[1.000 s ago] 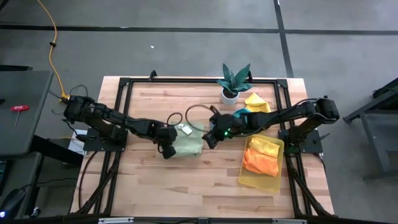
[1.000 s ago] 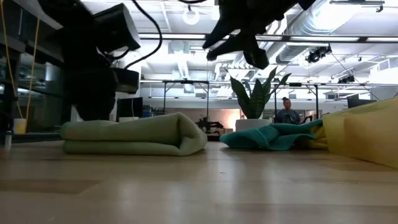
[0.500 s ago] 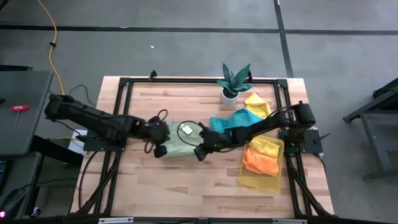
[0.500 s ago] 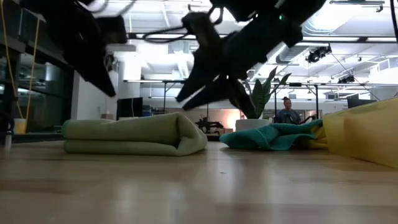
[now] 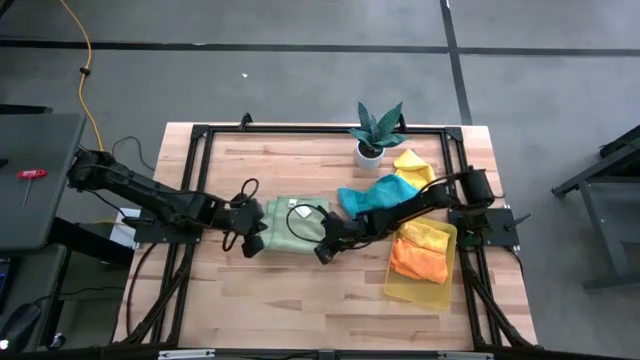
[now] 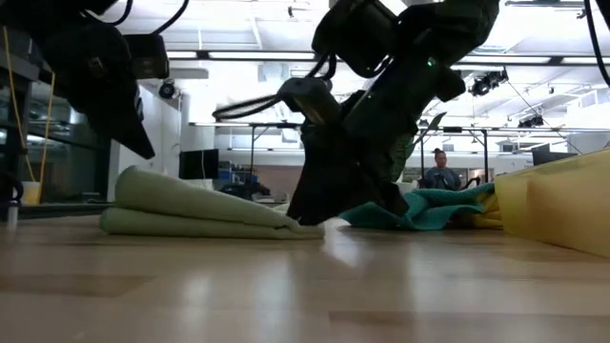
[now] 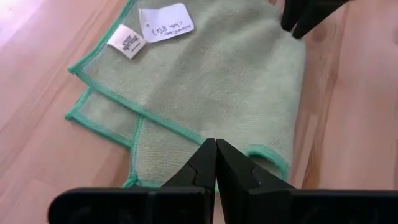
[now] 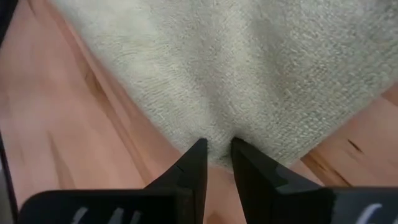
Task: Fold microfiber towels
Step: Fold the light green microfiber cloth
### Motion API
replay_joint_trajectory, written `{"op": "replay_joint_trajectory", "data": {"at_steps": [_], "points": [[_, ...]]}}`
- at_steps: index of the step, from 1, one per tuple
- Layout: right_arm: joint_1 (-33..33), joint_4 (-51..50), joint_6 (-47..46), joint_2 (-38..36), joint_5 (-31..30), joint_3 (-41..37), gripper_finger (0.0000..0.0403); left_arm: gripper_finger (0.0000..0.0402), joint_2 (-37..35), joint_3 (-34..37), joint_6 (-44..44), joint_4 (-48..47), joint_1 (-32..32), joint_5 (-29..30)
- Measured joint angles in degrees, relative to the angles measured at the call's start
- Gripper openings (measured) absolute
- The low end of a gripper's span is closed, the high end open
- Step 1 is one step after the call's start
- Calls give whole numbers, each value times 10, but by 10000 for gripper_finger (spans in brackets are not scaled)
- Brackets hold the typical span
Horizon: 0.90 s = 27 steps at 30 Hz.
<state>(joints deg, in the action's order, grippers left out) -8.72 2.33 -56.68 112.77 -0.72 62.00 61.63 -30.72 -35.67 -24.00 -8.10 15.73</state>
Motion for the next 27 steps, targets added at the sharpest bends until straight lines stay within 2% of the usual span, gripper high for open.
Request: {"op": "replay_joint_trajectory", "data": {"at_steps": [5,9,14,17,20,23,27], "points": [[2,-27,10,-6,24,0,69,0,0,0,-1,4,1,3],[2,-39,27,-41,28,-1,69,0,0,-1,4,2,4,3],[3,-90,24,-111,-19,0,69,0,-12,-5,30,-6,13,-6],[7,-110,-17,-142,-48,0,69,0,-32,-5,43,-19,18,-7],[18,-114,-55,-149,-51,0,72,0,-61,-5,66,-23,18,-7],[32,-120,-81,-145,-46,0,94,0,-95,-5,87,-23,18,-21],[50,-142,-110,-134,-36,-1,154,0,-142,-5,104,-24,18,-40]]}}
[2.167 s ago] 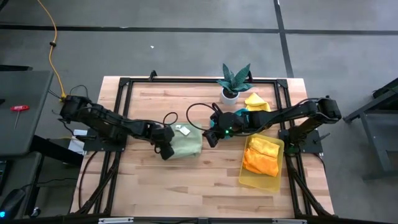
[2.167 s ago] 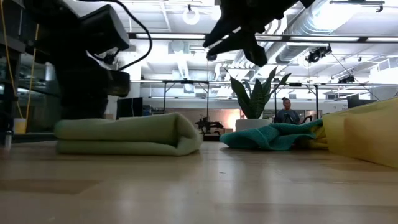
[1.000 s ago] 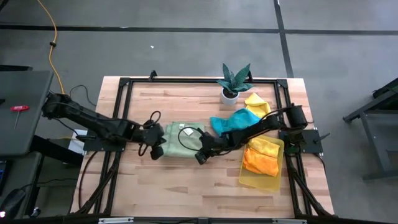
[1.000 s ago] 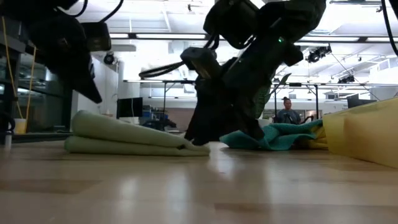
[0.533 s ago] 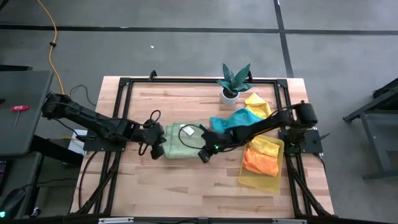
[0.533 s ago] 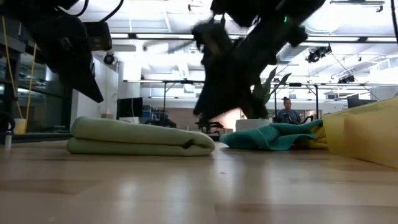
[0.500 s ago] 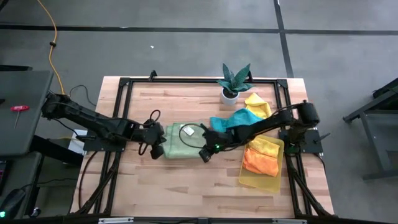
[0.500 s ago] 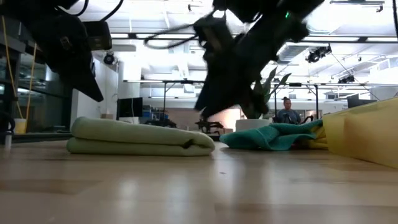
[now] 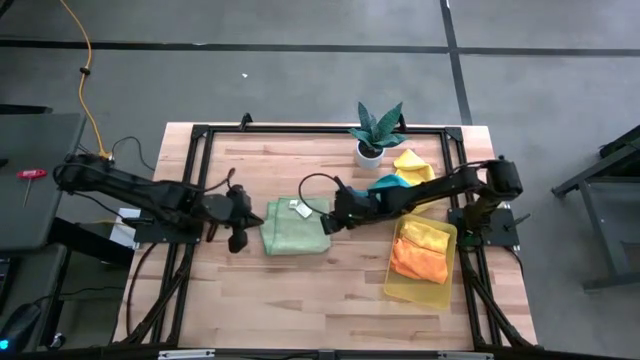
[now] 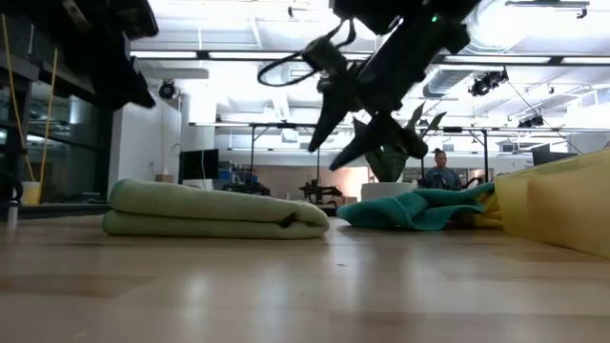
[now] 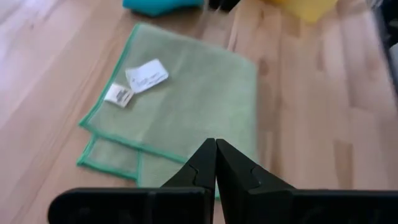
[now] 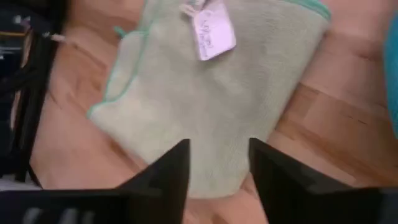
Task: Fold microfiber towels
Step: Fold the light green microfiber cloth
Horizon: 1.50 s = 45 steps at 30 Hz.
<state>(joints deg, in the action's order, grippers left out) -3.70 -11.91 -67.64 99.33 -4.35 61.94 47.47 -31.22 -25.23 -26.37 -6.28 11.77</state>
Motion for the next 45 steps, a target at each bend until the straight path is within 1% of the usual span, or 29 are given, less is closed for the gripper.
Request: {"op": "replay_joint_trajectory", "data": {"at_steps": [3,5,7,9,13,18,25,39,42,45], "points": [[13,-24,-30,10,18,0,205,0,-25,0,4,-1,0,4],[21,-40,-61,25,35,0,232,0,-35,1,4,-14,0,14],[27,-35,-92,44,57,0,250,0,-38,0,3,-14,0,24],[27,-28,-121,64,71,0,258,0,-38,1,1,-24,0,26],[22,6,-164,93,79,2,261,0,-37,1,-10,-22,0,24],[21,28,-198,101,57,1,261,0,-37,1,-11,-21,0,24],[20,31,-209,102,50,1,261,0,-37,1,-11,-21,0,23],[22,76,-245,106,38,0,261,0,-37,1,-11,-20,0,23],[24,104,-249,114,33,0,259,0,-37,1,-11,-20,0,23],[24,161,-250,132,49,1,251,0,-37,1,-11,-20,0,23]]}}
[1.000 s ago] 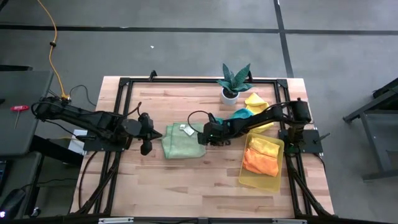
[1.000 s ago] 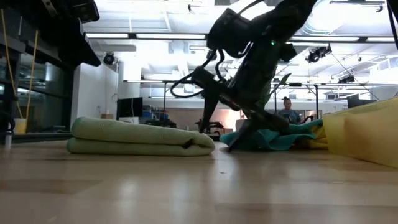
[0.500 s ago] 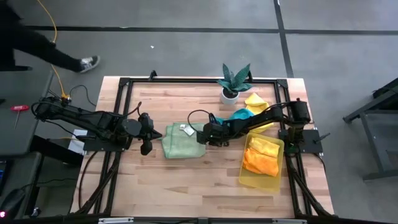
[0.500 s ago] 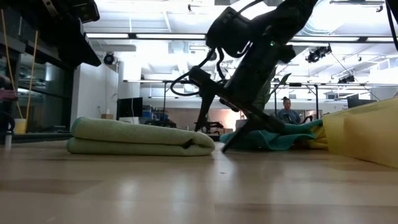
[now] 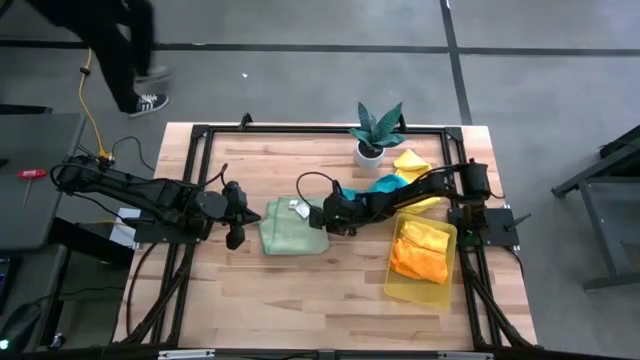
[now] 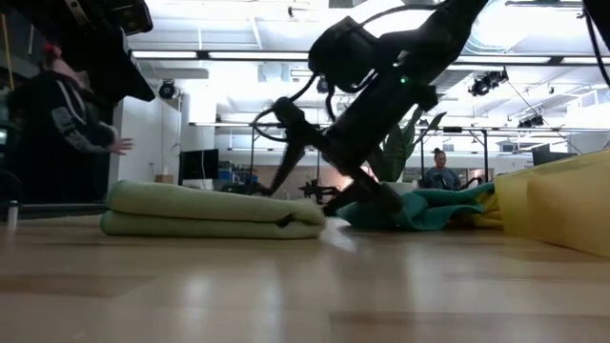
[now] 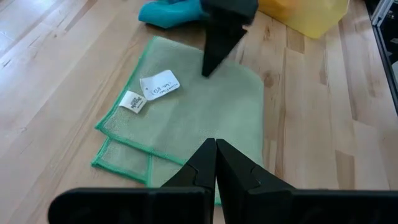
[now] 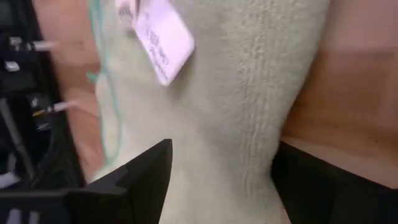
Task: Fold microfiber towels
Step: Fold the light green microfiber cloth
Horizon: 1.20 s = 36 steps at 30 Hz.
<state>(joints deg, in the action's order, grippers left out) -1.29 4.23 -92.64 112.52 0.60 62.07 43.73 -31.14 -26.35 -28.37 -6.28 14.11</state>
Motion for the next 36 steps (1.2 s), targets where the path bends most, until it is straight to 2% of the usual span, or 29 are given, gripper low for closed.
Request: {"op": "replay_joint_trajectory", "data": {"at_steps": [5,9,12,16,18,23,28,32,36], "points": [[-1,-8,-4,13,11,1,221,0,0,0,-6,-1,0,0],[-2,-17,12,11,7,1,181,0,0,0,-7,-1,0,0],[-3,-53,37,2,-1,0,131,0,0,0,-7,-1,0,0],[-3,-154,85,-30,-8,-2,33,0,0,0,-16,1,0,1],[-3,-206,113,-52,-12,-2,11,0,0,0,-15,8,0,2],[-3,-330,151,-110,-19,-2,6,0,0,0,-15,35,0,3],[-4,-387,167,-159,-19,-2,2,0,0,0,-15,47,0,12],[-5,-375,162,-175,-16,-2,1,0,0,0,-15,47,0,15],[-18,-319,137,-172,-10,-2,1,0,11,0,-15,48,0,15]]}}
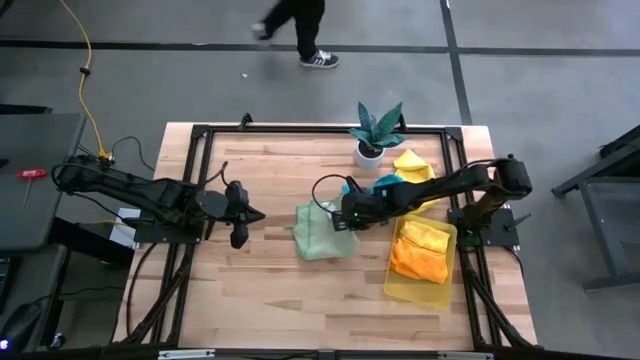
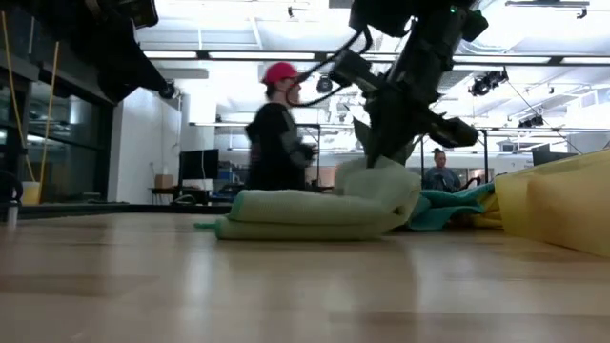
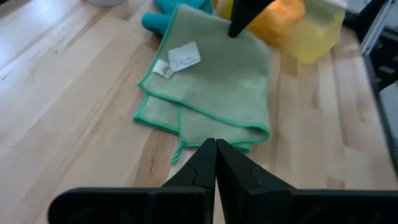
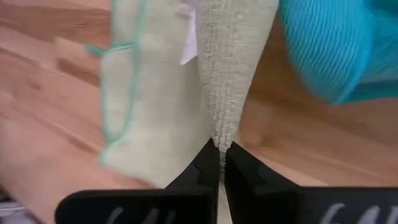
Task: Fold microfiber towels
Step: Fold the light green microfiber cloth
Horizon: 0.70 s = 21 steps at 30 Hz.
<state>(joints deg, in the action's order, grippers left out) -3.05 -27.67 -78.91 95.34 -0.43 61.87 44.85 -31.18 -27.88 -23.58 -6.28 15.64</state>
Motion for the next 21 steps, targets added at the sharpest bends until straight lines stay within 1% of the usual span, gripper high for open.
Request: {"op": "replay_joint_trajectory", "data": {"at_steps": [2,6,9,13,16,19,21], "points": [[-6,21,-20,2,-9,0,1,0,16,0,2,-2,0,-1],[-15,67,-48,3,-30,0,1,0,77,0,20,6,0,-23],[-18,96,-62,8,-33,1,0,0,136,0,29,45,0,-34],[-22,117,-84,12,-45,1,0,0,219,0,41,126,0,-35],[-25,134,-97,16,-62,1,0,0,279,0,47,190,0,-53],[-27,140,-98,22,-67,1,0,0,338,0,50,236,0,-64],[-29,150,-102,29,-66,1,0,0,370,0,56,241,0,-63]]}}
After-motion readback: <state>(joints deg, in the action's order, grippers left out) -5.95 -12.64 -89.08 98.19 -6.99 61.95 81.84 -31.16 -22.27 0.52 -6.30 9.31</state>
